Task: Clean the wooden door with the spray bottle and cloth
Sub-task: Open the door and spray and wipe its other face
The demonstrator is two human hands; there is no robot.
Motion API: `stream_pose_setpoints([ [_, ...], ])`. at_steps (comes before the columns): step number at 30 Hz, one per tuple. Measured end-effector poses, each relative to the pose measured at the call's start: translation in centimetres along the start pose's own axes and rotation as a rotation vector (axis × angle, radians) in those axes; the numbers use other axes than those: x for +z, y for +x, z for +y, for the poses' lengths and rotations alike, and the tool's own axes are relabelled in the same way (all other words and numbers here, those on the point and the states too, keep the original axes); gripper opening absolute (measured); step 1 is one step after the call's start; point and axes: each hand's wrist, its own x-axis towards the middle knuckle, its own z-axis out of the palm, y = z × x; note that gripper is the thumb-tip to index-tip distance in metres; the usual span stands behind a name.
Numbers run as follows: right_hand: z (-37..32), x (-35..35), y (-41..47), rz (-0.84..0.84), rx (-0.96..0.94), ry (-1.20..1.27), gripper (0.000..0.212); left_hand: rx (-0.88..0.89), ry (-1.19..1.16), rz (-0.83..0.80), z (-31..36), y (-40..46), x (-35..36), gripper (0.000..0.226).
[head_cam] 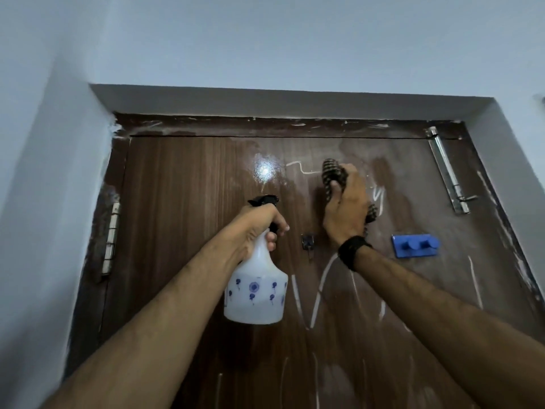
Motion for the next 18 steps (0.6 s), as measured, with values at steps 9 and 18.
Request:
stream_pose_setpoints([
  [9,8.2,-4.6,2.3,-0.266,0.010,-0.184,0.046,0.023,0.086,0.030,2.0,1.0,5.1,0.009],
  [18,9.3,-4.3,-0.7,-0.408,-0.187,-0.221,0.050,-0.014,0.123,0.117,1.0,1.9,8.3,0.007],
])
